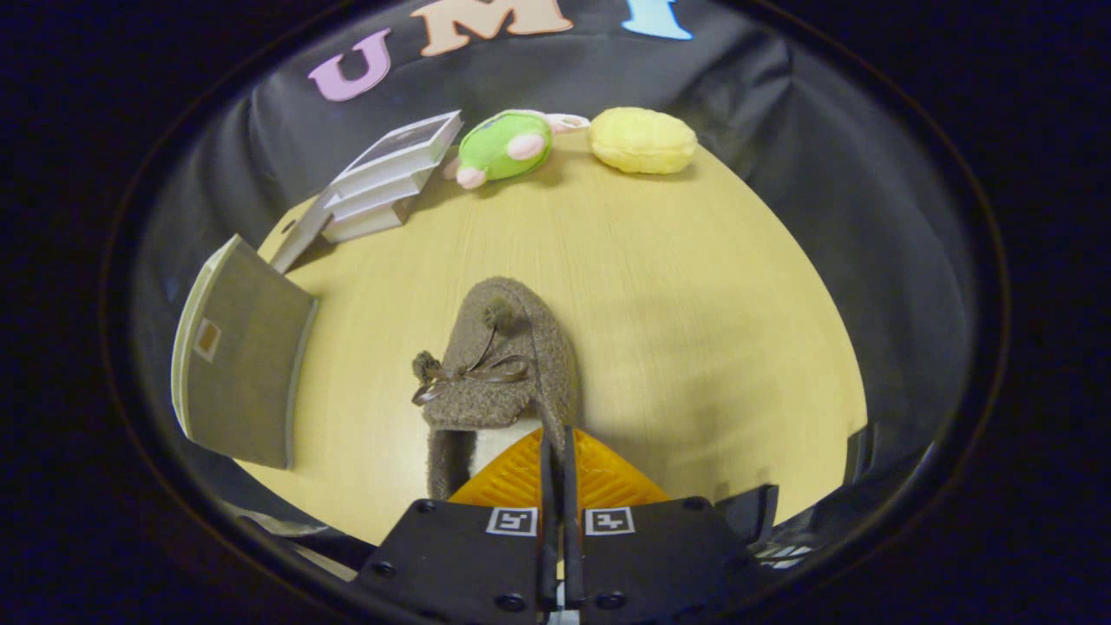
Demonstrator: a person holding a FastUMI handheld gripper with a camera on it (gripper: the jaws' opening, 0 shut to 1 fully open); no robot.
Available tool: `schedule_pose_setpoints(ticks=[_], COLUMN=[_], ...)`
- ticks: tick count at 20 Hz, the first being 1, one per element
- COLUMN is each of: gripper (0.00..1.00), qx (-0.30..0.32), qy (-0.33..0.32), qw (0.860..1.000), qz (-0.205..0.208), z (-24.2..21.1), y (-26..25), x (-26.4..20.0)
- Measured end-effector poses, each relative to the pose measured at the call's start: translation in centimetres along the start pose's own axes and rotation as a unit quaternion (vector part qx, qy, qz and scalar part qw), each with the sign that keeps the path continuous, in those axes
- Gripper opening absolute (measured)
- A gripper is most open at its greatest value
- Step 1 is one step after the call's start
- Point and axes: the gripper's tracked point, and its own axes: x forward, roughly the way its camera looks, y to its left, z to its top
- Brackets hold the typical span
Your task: Open the storage box then place both shoes into the box .Put the left shoe in first, then the right shoe, with the right side of both shoes facing outward in a uniform manner.
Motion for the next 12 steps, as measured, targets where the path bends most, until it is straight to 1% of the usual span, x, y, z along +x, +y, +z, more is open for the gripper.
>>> schedule_pose_setpoints(ticks=[5, 12], gripper=[0.06, 0.06], qx=[0.045, 0.064], qy=[-0.010, -0.033], qw=[0.999, 0.997], qz=[0.007, 0.035], z=[0.3, 2.1], y=[2.7, 8.3], x=[-2.1, -6.4])
